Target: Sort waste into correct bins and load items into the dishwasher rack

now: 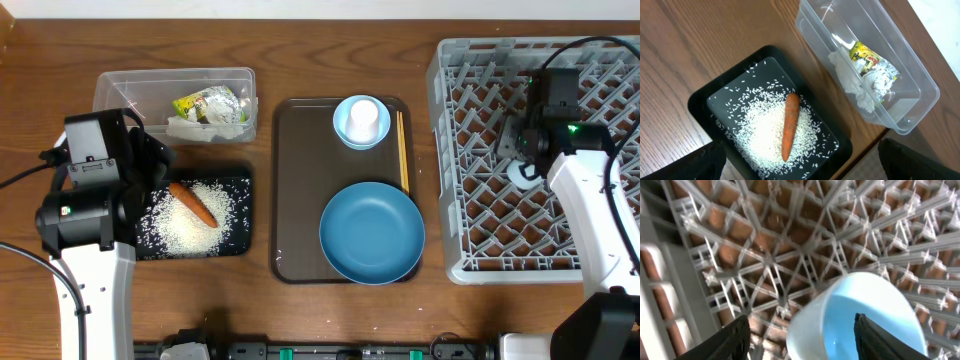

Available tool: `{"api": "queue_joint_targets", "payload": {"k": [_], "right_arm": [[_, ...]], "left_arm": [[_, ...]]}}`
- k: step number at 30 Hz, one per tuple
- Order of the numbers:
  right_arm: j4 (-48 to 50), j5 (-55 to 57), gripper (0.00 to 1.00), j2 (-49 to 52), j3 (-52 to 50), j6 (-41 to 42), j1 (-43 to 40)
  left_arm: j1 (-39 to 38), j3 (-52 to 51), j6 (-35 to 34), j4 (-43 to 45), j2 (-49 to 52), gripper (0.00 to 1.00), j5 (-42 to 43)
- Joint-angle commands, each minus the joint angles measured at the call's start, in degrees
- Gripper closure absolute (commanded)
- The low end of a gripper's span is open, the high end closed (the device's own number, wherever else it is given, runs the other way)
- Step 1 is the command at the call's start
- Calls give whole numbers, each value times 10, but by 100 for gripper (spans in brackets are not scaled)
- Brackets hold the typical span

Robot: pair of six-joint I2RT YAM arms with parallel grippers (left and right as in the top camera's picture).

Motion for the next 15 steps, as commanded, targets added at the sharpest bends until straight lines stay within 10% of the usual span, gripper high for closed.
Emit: {"api": "queue_joint_targets", "payload": {"k": [1, 9, 15], "right_arm": [[-32, -1, 36, -17, 9, -7, 0], [-109, -41, 39, -36, 29, 6, 0], [-112, -40, 70, -36, 29, 9, 0]], "left_arm": [[4, 1, -1, -2, 2, 1, -1], [4, 1, -1, -2, 2, 1, -1], [4, 1, -1, -2, 2, 1, -1]]}}
